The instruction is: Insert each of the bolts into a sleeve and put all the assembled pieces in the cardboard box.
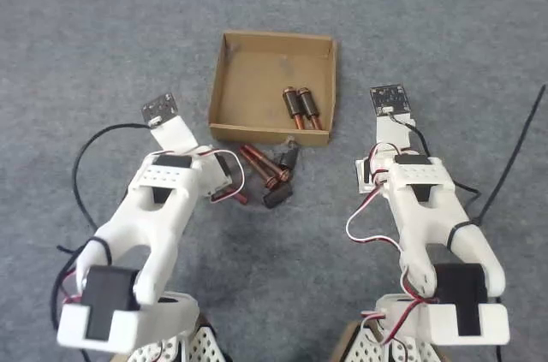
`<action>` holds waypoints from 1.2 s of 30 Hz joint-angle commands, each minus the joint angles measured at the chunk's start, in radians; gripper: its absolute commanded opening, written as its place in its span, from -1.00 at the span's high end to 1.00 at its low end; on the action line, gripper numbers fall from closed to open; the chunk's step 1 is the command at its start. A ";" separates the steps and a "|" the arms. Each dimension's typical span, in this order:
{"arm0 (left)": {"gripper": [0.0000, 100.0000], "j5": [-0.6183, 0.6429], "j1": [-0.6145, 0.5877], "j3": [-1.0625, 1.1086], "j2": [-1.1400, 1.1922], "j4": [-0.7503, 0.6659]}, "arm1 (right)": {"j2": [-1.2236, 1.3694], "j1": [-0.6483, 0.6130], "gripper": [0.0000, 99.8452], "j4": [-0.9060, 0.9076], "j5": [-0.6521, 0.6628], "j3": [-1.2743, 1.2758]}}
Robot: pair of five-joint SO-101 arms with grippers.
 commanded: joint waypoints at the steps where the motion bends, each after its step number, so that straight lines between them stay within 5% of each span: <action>1: 0.81 0.009 -0.006 -0.090 0.038 0.052 | -0.010 -0.010 0.99 -0.012 0.017 -0.008; 19: 0.98 -0.064 -0.008 -0.226 0.153 0.091 | -0.010 -0.008 0.99 -0.012 0.017 -0.008; 28: 0.98 -0.334 -0.006 -0.137 0.011 0.087 | -0.010 -0.008 0.99 -0.012 0.017 -0.008; 36: 0.98 -0.353 -0.006 -0.064 -0.029 -0.006 | -0.010 -0.008 0.99 -0.012 0.017 -0.008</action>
